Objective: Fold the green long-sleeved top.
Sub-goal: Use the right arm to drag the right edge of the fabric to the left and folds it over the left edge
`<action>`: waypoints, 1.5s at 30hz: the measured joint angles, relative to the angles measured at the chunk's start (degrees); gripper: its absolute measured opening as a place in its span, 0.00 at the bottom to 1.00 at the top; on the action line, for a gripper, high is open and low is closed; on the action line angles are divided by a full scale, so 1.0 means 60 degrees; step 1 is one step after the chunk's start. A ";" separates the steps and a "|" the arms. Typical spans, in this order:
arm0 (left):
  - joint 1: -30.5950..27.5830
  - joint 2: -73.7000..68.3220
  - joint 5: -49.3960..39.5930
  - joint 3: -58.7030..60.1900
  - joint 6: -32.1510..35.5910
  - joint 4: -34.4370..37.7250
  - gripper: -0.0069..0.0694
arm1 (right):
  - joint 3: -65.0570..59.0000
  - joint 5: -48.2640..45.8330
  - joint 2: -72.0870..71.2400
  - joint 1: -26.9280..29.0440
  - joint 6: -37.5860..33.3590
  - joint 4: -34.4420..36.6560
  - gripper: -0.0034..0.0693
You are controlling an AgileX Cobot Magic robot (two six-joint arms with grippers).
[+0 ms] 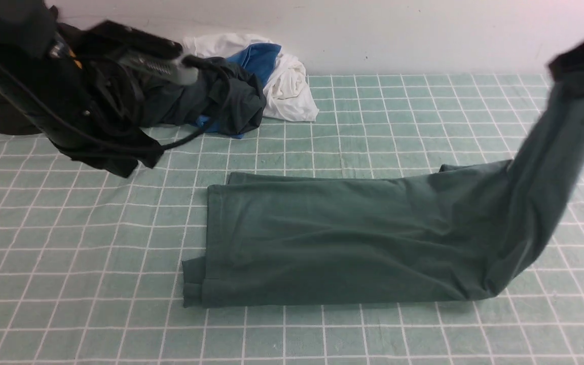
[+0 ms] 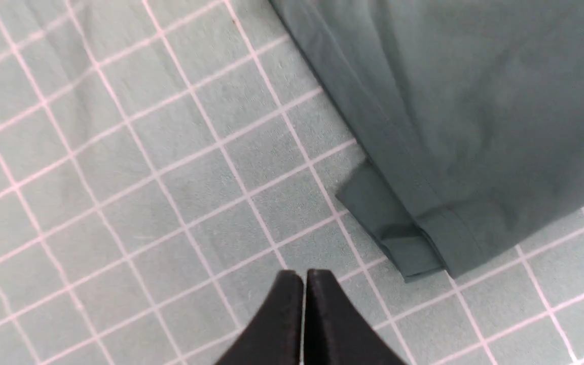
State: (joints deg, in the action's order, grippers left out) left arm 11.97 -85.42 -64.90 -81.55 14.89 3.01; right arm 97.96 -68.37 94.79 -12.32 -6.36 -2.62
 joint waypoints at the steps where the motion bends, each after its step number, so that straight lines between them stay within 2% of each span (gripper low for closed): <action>1: 0.0000 0.0330 -0.0130 0.0035 -0.0091 -0.0059 0.09 | 0.0070 0.0118 0.0060 -0.0591 -0.0087 0.0163 0.09; 2: 0.0000 0.0393 -0.0130 0.0044 -0.0114 -0.0059 0.09 | 0.0083 0.0148 0.0080 -0.0591 -0.0108 0.0195 0.09; 3: 0.0000 0.0828 -0.0360 0.0150 -0.0282 -0.0188 0.09 | 0.0131 0.0449 0.0257 -0.1341 -0.0224 0.0437 0.09; 4: 0.0000 0.0946 -0.0451 0.0196 -0.0327 -0.0213 0.09 | 0.0140 0.0545 0.0323 -0.1629 -0.0259 0.0535 0.09; 6: 0.0000 0.1761 -0.0867 0.0709 -0.0497 -0.0420 0.09 | 0.0143 0.1299 0.1019 -0.2771 -0.0435 0.1144 0.09; 11: 0.0000 0.3190 -0.1009 0.1804 -0.0819 -0.0862 0.09 | 0.0174 0.2773 0.2384 -0.4080 -0.0622 0.2066 0.09; 16: 0.0000 0.4546 -0.1021 0.2843 -0.0907 -0.0983 0.09 | 0.0489 0.4066 0.3720 -0.4812 -0.0654 0.2718 0.10; 17: 0.0000 0.4591 -0.1021 0.2883 -0.0907 -0.0983 0.09 | 0.0532 0.4088 0.3771 -0.4830 -0.0663 0.2728 0.11; 19: 0.0000 0.5030 -0.0994 0.3349 -0.0907 -0.0983 0.09 | 0.0835 0.4179 0.4285 -0.4992 -0.0702 0.2819 0.18; 22: 0.0000 0.5382 -0.0819 0.3934 -0.0907 -0.1001 0.09 | 0.1264 0.3898 0.4550 -0.5028 -0.0723 0.2814 0.38; 24: 0.0000 0.5543 -0.0601 0.4346 -0.0967 -0.0992 0.09 | 0.1727 0.3285 0.4540 -0.4948 -0.0723 0.2517 0.55; 27: 0.0000 0.5787 -0.0339 0.4825 -0.1182 -0.0982 0.09 | 0.2348 0.2204 0.4436 -0.4738 -0.0687 0.1994 0.71; 29: 0.0000 0.5971 -0.0139 0.5067 -0.1242 -0.0982 0.09 | 0.2483 0.1389 0.4375 -0.4553 -0.0508 0.1599 0.78; 31: 0.0000 0.6155 -0.0022 0.5263 -0.1253 -0.0982 0.09 | 0.2445 0.0636 0.4411 -0.4421 -0.0266 0.1239 0.81; 35: 0.0000 0.6378 0.0283 0.5556 -0.1264 -0.0982 0.09 | 0.2084 0.0150 0.4918 -0.4367 -0.0033 0.1026 0.81; 41: 0.0000 0.6406 0.0360 0.5650 -0.1264 -0.0991 0.09 | 0.1944 0.0684 0.6072 -0.4398 0.0106 0.1144 0.75; 45: 0.0000 0.6406 0.0360 0.5669 -0.1264 -0.0991 0.09 | 0.1944 0.1286 0.6096 -0.4398 0.0532 0.0804 0.73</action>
State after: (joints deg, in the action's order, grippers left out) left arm 11.97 -46.98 -62.74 -47.53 7.30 -2.93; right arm 109.63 -60.65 131.37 -38.71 -3.16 2.21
